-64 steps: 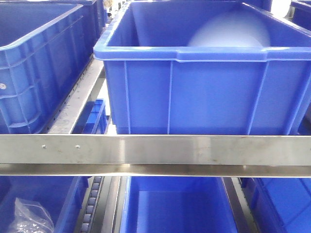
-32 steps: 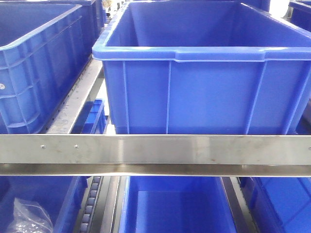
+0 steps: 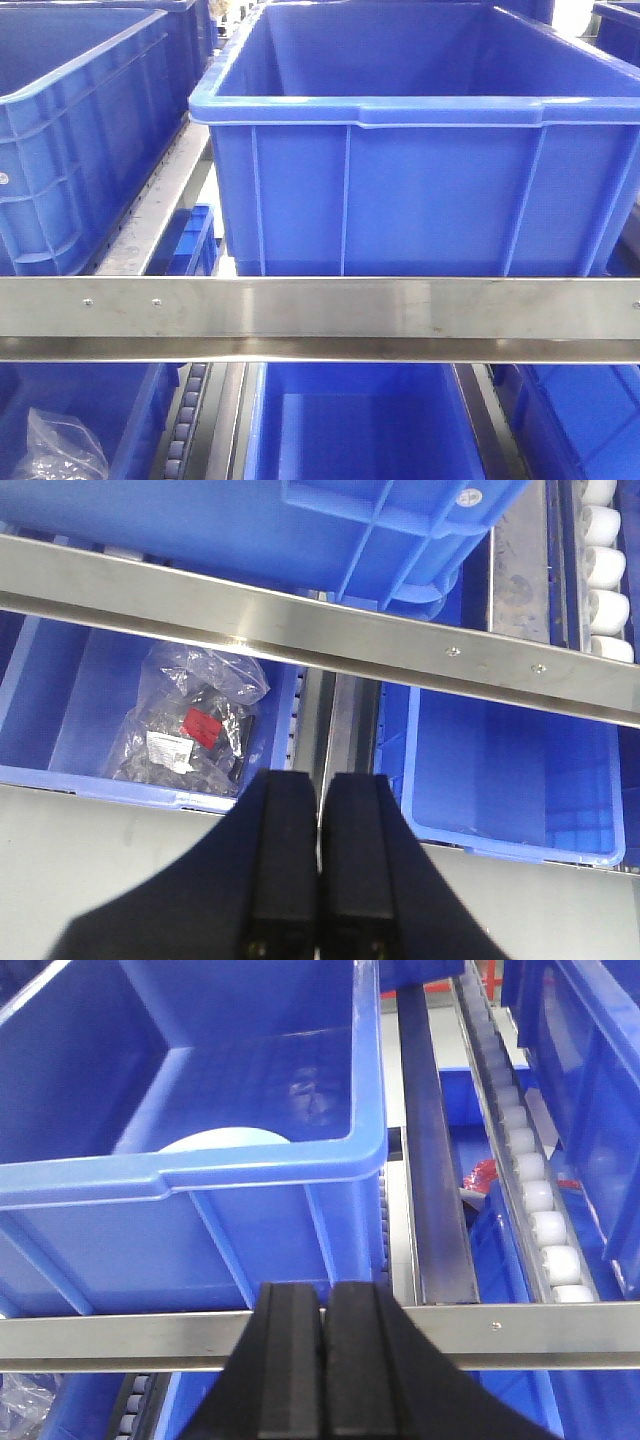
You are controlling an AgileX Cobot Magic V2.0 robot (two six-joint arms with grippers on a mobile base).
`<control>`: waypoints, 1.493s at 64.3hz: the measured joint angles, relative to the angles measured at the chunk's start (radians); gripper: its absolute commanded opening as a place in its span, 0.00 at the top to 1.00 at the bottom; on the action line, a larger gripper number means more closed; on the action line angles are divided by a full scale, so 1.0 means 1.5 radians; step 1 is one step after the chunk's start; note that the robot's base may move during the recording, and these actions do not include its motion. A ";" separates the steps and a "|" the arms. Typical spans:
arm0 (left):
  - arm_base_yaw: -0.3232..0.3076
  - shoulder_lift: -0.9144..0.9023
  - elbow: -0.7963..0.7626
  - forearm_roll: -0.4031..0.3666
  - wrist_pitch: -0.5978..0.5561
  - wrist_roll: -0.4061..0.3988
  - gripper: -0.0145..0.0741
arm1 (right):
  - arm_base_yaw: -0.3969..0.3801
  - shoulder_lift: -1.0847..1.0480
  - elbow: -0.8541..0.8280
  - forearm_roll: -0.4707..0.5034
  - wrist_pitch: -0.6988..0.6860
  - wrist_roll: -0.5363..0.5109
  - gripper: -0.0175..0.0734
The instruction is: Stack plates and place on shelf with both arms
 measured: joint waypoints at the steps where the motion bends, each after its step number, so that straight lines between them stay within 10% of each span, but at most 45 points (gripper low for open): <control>1: 0.000 0.000 0.000 0.000 0.000 0.000 0.74 | 0.000 0.000 0.000 0.000 0.000 0.000 0.78; 96: 0.000 0.000 0.000 0.000 0.000 0.000 0.74 | -0.039 -0.228 0.186 0.002 -0.111 -0.001 0.78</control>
